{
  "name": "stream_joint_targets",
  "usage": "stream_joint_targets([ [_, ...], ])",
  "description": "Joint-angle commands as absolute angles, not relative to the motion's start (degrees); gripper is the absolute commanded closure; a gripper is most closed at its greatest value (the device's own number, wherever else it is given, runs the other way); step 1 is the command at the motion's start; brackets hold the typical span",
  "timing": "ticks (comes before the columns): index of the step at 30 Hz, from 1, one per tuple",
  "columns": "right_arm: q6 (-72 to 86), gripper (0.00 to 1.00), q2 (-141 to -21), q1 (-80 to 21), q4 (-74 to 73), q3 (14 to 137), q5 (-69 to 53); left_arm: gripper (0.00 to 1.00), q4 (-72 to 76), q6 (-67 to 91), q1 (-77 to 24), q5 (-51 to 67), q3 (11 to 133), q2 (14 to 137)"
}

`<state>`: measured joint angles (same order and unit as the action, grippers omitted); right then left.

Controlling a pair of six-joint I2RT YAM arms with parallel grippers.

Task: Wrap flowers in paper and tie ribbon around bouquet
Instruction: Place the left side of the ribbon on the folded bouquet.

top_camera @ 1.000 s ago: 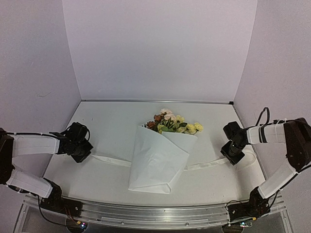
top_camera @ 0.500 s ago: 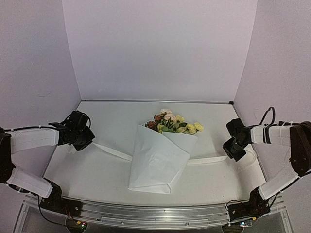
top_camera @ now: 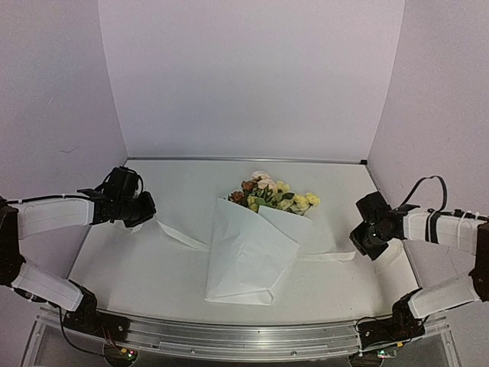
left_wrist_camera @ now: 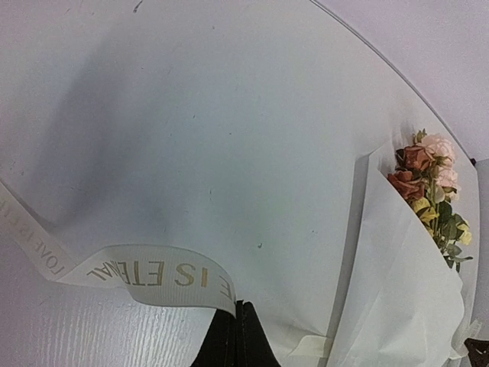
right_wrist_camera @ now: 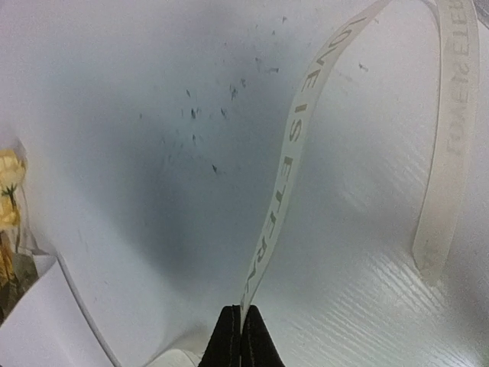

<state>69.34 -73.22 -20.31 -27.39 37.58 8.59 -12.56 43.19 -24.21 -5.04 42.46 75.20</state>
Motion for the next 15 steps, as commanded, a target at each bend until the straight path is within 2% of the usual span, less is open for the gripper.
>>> stream_joint_targets([
  [1, 73.32, 1.00, -70.23, -26.97, -28.72, 35.50, 13.35, 1.00, -9.01, 39.26, -24.69, -1.80, 40.81, 73.37],
  [8, 70.96, 1.00, -67.41, -33.39, -29.77, 40.82, 15.98, 1.00, -4.03, 36.53, -29.34, -2.25, 39.81, 68.97],
  [15, 64.50, 1.00, -73.95, -36.81, -29.85, 51.97, 11.87, 1.00, 5.19, 29.49, -39.54, -1.92, 44.19, 71.58],
])
